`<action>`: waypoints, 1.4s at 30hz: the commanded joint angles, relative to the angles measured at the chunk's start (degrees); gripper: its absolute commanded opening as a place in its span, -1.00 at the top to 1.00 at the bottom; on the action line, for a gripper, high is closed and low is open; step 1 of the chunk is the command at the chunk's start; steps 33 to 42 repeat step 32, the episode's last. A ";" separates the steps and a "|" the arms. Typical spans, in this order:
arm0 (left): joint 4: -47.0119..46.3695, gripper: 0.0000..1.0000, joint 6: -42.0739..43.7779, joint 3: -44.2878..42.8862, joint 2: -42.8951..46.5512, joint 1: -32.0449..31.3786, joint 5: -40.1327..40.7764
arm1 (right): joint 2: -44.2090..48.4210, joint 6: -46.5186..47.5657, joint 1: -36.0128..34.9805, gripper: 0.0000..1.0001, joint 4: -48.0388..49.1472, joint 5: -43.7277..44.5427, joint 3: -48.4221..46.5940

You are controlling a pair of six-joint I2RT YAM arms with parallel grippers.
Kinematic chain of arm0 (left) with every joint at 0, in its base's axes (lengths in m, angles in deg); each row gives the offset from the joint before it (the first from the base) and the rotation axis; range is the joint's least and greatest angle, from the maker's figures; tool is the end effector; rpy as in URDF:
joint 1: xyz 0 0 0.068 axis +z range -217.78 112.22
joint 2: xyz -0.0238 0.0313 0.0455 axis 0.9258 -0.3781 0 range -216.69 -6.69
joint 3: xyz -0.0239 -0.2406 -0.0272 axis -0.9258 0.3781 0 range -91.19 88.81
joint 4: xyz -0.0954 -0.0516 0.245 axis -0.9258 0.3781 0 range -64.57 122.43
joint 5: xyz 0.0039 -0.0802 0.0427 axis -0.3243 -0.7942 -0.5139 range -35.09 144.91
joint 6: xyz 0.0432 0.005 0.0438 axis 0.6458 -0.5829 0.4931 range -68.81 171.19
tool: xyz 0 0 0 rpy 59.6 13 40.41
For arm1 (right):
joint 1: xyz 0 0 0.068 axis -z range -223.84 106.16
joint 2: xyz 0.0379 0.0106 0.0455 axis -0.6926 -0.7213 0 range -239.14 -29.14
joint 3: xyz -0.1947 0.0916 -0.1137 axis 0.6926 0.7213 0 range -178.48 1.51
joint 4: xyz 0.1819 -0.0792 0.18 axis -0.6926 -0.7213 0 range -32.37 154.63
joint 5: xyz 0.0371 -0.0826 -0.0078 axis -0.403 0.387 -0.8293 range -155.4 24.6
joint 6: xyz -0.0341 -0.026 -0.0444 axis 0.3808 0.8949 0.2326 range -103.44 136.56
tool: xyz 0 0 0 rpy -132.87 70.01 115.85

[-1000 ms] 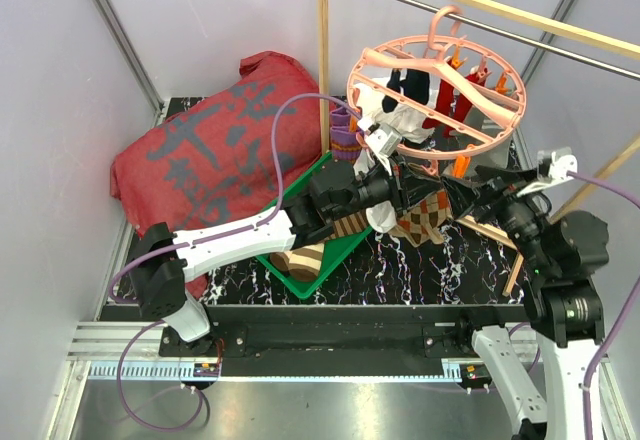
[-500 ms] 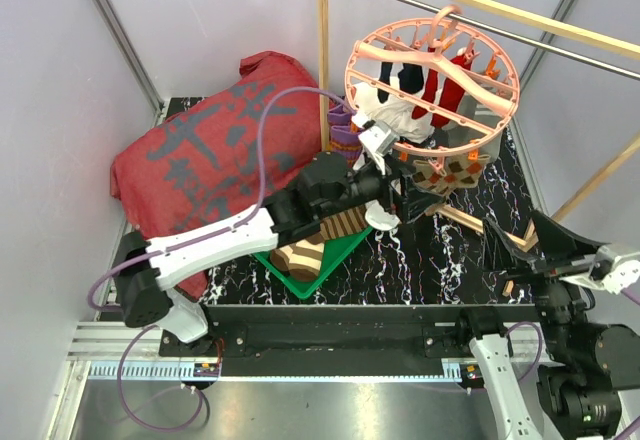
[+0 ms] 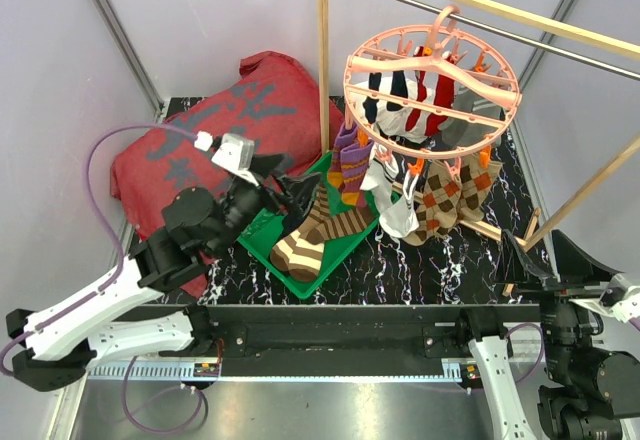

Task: Clip the socks to the hanger
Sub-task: Reset both arms

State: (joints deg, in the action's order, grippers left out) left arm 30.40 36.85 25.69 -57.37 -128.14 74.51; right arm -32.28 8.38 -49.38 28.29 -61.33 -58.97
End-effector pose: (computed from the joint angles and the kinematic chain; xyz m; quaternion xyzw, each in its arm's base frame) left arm 0.1234 -0.1853 0.4222 0.1363 0.6482 -0.3601 0.6569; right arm -0.0149 -0.0047 0.4138 0.0423 0.5651 0.0784 0.8202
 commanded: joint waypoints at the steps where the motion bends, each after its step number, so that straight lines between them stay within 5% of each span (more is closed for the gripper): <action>1: 6.10 -0.98 3.01 4.92 6.26 0.24 16.25 | 1.38 0.98 -0.17 -1.00 -0.31 2.08 0.11; 9: 10.49 -0.98 4.42 10.02 17.87 0.24 29.52 | 1.20 1.85 -0.26 -0.99 -1.37 3.84 0.90; 29: 5.75 -0.98 2.30 20.30 26.85 0.24 39.99 | 2.17 3.44 -0.26 -1.00 -4.70 1.47 0.46; 42: 7.41 -0.98 1.61 19.70 26.07 0.24 40.70 | 2.26 2.91 -0.26 -0.99 -5.76 0.32 0.28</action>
